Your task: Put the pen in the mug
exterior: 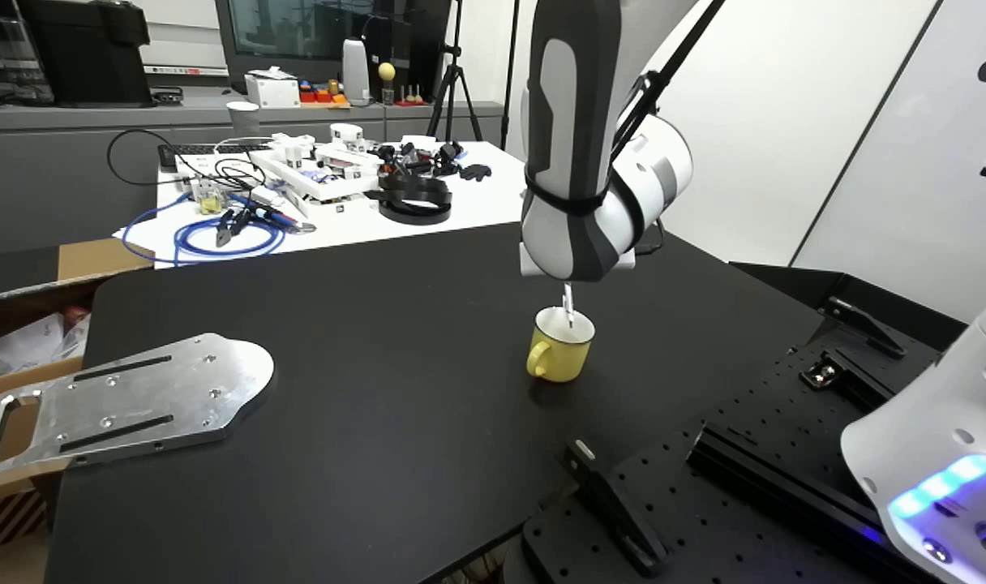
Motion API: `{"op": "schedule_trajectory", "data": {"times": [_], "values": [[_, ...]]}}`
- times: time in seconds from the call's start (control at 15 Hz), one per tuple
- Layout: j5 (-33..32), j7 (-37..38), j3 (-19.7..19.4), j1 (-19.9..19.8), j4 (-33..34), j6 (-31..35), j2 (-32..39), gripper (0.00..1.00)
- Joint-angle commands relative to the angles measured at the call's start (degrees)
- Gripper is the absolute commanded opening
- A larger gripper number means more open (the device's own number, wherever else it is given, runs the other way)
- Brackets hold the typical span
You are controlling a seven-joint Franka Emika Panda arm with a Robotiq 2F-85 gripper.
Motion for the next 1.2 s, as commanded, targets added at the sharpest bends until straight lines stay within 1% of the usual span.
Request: {"op": "schedule_trajectory", "data": {"times": [0.0, 0.53, 0.6, 0.67, 0.87, 0.93, 1.13], "values": [[1.09, -1.02, 1.85, -0.79, -2.00, 0.82, -1.62, 0.05], [1.79, -0.56, 5.04, -2.06, -1.63, 0.50, -0.89, 0.05], [1.90, -0.46, 5.23, -2.20, -1.56, 0.47, -0.82, 0.28], [1.94, -0.44, 5.28, -2.27, -1.52, 0.35, -0.79, 0.46], [1.96, -0.51, 5.41, -2.70, -1.46, 0.23, -0.97, 0.64], [1.93, -0.59, 5.34, -2.92, -1.41, 0.14, -1.13, 0.72], [1.63, -1.25, 4.37, -3.90, -1.37, -0.57, -2.79, 0.92]]}}
